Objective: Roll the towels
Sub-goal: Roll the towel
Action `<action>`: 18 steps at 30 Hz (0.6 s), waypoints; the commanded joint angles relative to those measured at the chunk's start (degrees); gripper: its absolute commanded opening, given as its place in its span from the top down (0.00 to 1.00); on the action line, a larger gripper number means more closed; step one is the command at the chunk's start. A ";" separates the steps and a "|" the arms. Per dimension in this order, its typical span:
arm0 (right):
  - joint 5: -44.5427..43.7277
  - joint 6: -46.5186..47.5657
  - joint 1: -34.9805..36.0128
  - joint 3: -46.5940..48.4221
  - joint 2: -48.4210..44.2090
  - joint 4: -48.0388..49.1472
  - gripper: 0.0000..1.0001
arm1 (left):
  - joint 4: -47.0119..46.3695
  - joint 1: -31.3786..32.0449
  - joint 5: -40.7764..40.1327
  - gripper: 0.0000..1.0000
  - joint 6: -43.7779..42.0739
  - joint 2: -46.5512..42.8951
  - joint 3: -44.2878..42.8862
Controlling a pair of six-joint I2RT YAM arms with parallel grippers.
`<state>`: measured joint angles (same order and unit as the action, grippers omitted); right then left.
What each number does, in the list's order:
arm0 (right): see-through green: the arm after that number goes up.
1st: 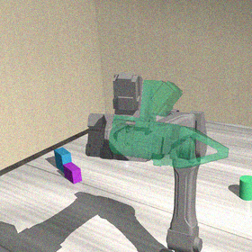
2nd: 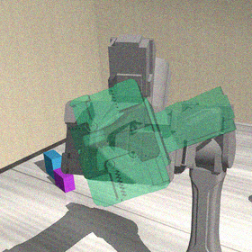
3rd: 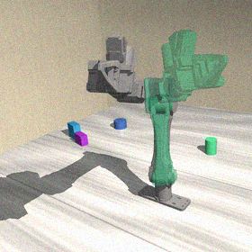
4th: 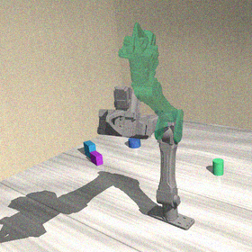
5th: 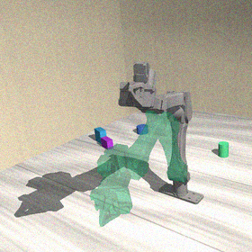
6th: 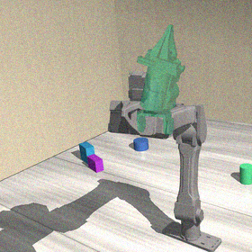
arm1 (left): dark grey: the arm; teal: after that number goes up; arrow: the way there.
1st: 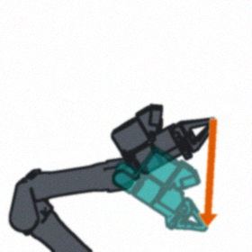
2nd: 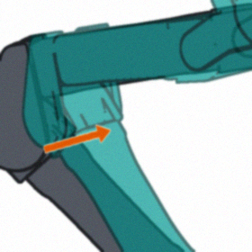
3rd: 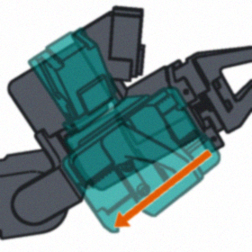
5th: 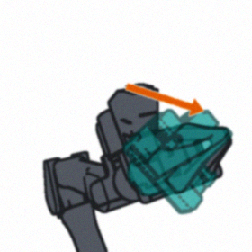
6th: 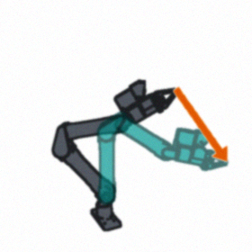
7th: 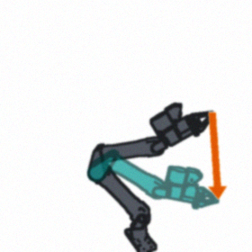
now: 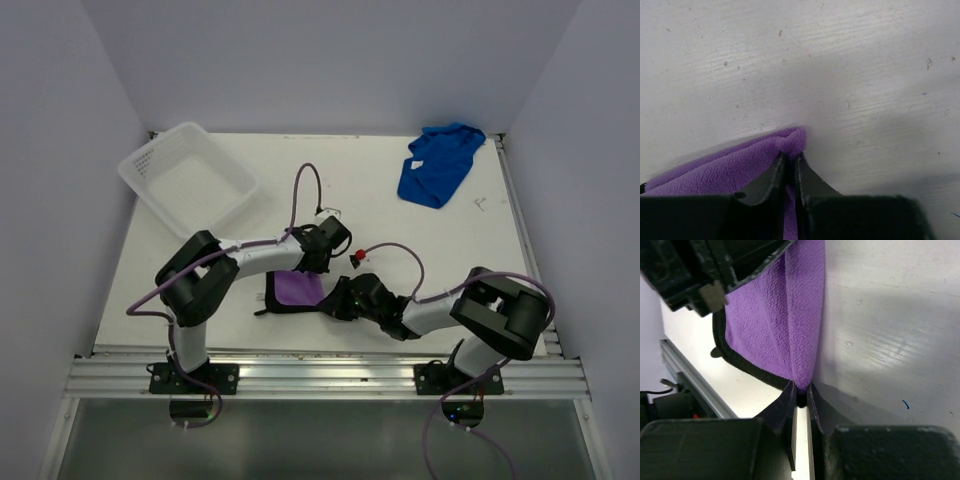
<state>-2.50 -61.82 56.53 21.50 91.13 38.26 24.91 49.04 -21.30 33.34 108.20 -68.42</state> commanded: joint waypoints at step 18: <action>-26.58 20.51 15.79 18.75 -9.48 -50.82 1.00 | -45.45 -1.66 6.70 1.00 15.60 -20.92 30.09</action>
<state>-22.68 -45.45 69.93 37.08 82.11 -2.44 -7.27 48.86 -14.96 45.01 90.35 -40.82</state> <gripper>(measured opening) 0.109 0.103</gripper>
